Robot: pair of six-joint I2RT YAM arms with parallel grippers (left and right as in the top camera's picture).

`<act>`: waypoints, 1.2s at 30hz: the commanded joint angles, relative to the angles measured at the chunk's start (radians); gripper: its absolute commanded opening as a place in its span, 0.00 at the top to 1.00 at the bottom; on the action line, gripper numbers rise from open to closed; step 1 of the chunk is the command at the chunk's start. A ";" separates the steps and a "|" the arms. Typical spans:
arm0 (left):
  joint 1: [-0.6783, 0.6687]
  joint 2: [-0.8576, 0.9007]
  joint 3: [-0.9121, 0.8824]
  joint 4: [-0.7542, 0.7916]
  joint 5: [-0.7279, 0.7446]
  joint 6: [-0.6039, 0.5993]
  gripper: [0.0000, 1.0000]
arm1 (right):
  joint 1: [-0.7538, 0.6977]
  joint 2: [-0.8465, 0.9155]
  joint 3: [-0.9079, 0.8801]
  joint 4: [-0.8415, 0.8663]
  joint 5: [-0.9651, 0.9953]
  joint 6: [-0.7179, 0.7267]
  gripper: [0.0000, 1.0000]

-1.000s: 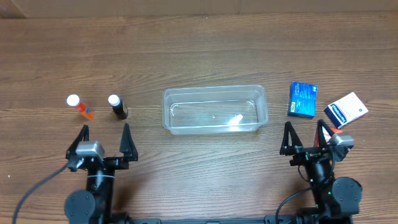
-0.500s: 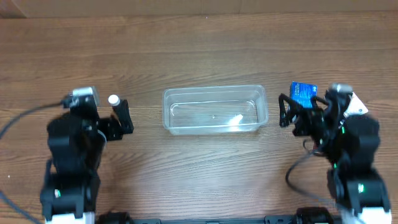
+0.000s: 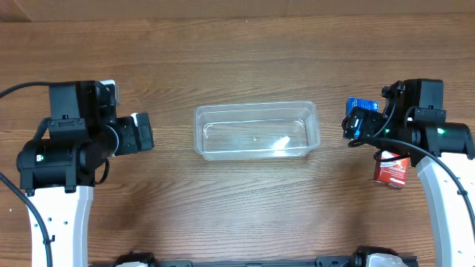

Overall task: Pack container
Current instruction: 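Reach left gripper to the black bottle and grasp it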

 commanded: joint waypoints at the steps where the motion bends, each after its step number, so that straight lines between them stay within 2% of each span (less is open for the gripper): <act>1: 0.000 0.005 0.033 0.025 -0.013 -0.014 0.00 | -0.006 -0.008 0.041 0.005 0.011 -0.021 0.00; 4: 0.000 0.047 0.034 0.042 -0.014 -0.077 0.00 | -0.006 0.002 0.041 0.005 0.018 -0.021 0.00; 17: 0.007 0.531 0.196 0.057 -0.099 -0.083 0.00 | -0.006 0.146 0.041 -0.006 0.018 -0.021 0.00; 26: 0.011 0.715 0.206 0.085 -0.100 -0.075 0.00 | -0.006 0.148 0.041 -0.003 0.018 -0.021 0.00; 29: 0.011 0.736 0.206 0.092 -0.100 -0.075 0.07 | -0.006 0.148 0.041 -0.003 0.018 -0.021 0.00; 31: 0.012 0.737 0.206 0.098 -0.099 -0.076 0.17 | -0.006 0.148 0.041 -0.003 0.018 -0.021 0.00; 32: 0.012 0.737 0.206 0.095 -0.099 -0.076 0.27 | -0.006 0.148 0.041 -0.004 0.018 -0.021 0.00; 34: 0.012 0.738 0.206 0.082 -0.099 -0.077 0.36 | -0.006 0.148 0.041 -0.004 0.018 -0.021 0.00; 36: 0.012 0.739 0.205 0.074 -0.099 -0.076 0.38 | -0.006 0.148 0.041 -0.004 0.018 -0.021 0.00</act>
